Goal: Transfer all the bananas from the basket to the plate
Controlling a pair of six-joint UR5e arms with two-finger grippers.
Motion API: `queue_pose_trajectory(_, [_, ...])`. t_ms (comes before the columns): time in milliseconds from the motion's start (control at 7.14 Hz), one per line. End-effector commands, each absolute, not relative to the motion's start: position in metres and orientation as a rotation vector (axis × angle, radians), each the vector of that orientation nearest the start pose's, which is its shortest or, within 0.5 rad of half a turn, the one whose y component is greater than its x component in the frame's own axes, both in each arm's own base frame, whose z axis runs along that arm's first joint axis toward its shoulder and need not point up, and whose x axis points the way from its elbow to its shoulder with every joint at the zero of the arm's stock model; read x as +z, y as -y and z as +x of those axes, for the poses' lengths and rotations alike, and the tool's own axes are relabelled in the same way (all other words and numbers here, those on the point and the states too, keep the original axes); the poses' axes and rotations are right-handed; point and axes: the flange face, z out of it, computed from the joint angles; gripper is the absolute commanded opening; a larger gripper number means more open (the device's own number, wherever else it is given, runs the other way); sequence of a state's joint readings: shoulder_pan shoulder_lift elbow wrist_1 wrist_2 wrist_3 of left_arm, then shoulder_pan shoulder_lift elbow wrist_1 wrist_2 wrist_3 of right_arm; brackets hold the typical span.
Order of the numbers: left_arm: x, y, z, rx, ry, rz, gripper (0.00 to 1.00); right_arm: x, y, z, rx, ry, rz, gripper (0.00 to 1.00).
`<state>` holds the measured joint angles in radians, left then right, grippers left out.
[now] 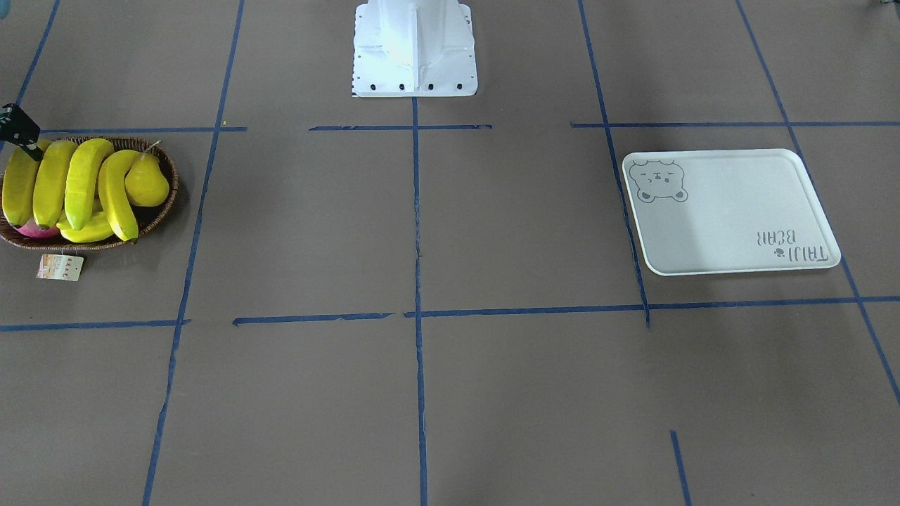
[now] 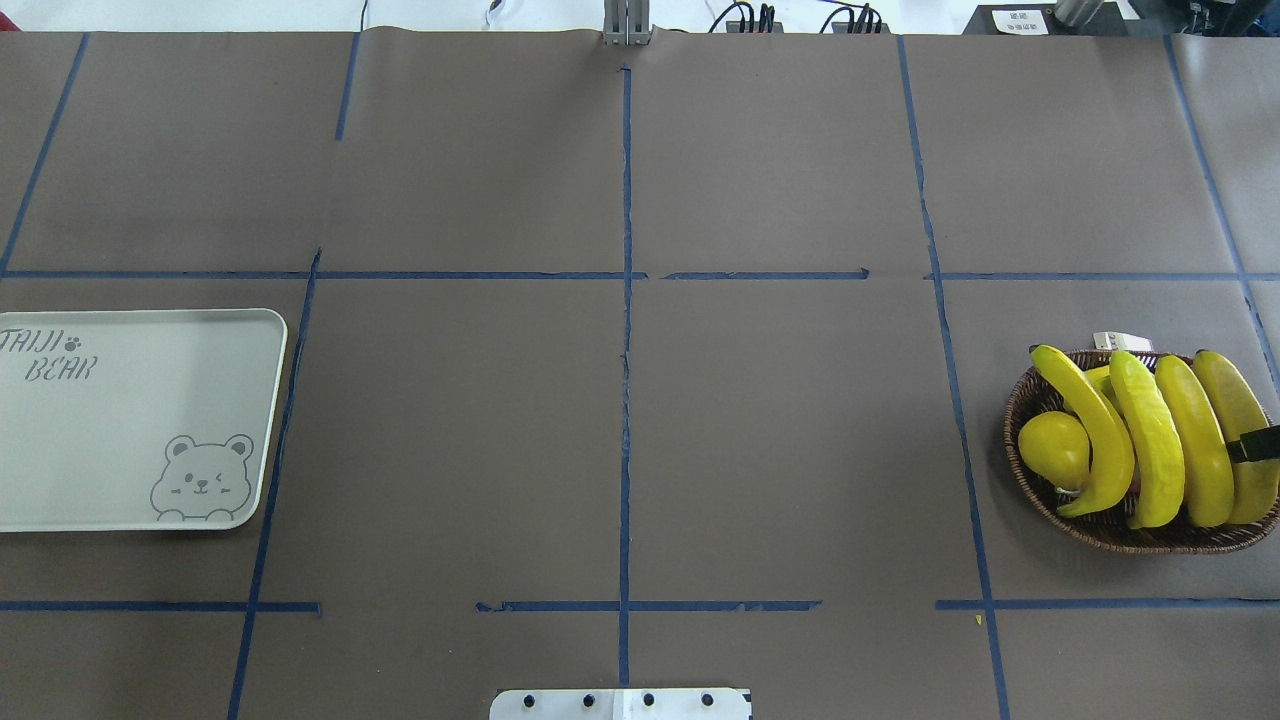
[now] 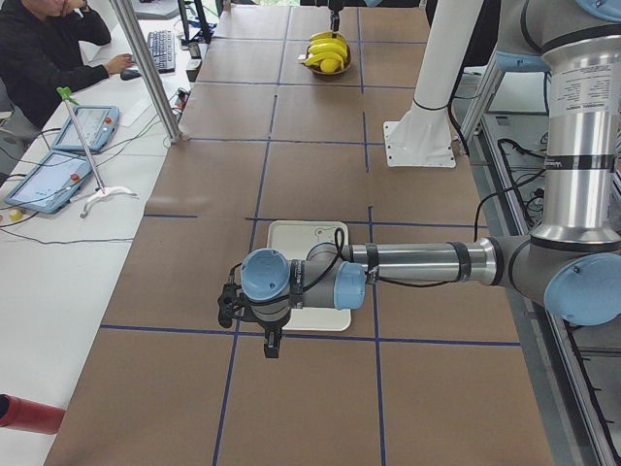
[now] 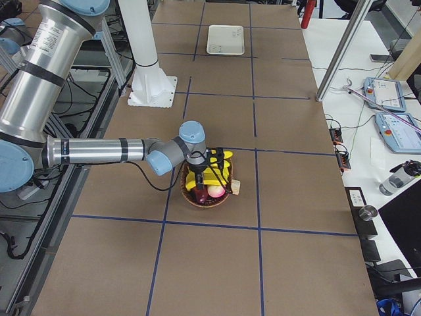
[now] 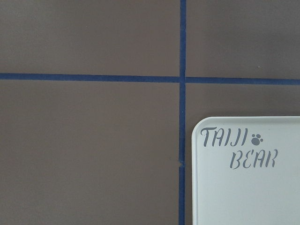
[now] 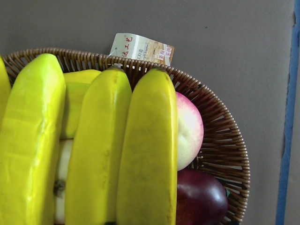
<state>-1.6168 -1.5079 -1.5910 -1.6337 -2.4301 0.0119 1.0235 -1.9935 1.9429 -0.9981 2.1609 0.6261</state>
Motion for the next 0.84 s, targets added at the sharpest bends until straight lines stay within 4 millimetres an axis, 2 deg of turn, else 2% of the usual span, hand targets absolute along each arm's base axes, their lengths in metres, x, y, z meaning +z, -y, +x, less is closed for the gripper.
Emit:
queue_pose_trajectory(0, [0.664,0.463,-0.078,-0.021,-0.860,0.047,1.00,0.594,0.336,-0.117,-0.086,0.760,0.098,0.83])
queue_pose_trajectory(560, [0.663,0.463,-0.079,-0.022,-0.859,0.049,1.00,0.604,0.335,-0.123,-0.097,0.752,0.075,0.83])
queue_pose_trajectory(700, [0.663,0.463,-0.079,-0.022,-0.859,0.049,1.00,0.606,0.335,-0.124,-0.096,0.749,0.073,0.77])
